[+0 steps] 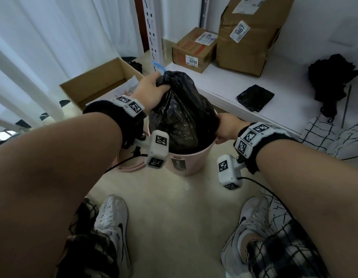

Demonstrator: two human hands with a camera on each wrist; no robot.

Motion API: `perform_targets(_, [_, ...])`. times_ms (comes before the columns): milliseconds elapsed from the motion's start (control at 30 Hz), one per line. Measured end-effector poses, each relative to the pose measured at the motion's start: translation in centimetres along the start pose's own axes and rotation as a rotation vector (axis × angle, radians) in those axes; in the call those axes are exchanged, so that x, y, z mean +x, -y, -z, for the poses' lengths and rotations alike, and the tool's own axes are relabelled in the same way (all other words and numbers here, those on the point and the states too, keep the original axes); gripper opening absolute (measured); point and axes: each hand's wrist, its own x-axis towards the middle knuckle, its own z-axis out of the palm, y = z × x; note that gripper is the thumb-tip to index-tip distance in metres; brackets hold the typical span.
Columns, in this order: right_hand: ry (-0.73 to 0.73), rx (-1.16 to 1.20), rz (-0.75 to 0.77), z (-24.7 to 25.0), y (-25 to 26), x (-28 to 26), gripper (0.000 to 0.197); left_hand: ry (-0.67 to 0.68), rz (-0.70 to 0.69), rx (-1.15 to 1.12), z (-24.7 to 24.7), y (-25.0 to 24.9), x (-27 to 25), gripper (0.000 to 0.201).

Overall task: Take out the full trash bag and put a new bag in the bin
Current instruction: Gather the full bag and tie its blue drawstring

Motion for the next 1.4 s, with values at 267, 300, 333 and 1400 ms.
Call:
perform_targets(267, [-0.348, 0.117, -0.034, 3.5, 0.9, -1.6, 0.037, 0.003, -0.032, -0.011, -0.3, -2.5, 0.0, 0.025])
perform_targets(300, [-0.416, 0.203, -0.009, 4.6, 1.2, -1.7, 0.040, -0.010, -0.026, -0.004, -0.1, -3.0, -0.1, 0.024])
perform_targets(333, [-0.463, 0.287, 0.029, 5.5, 1.8, -2.1, 0.041, -0.027, -0.037, 0.012, 0.1, -3.2, 0.1, 0.022])
perform_targets(1400, [-0.384, 0.028, 0.526, 16.3, 25.5, -0.5, 0.080, -0.378, 0.073, -0.338, 21.2, -11.0, 6.3, 0.029])
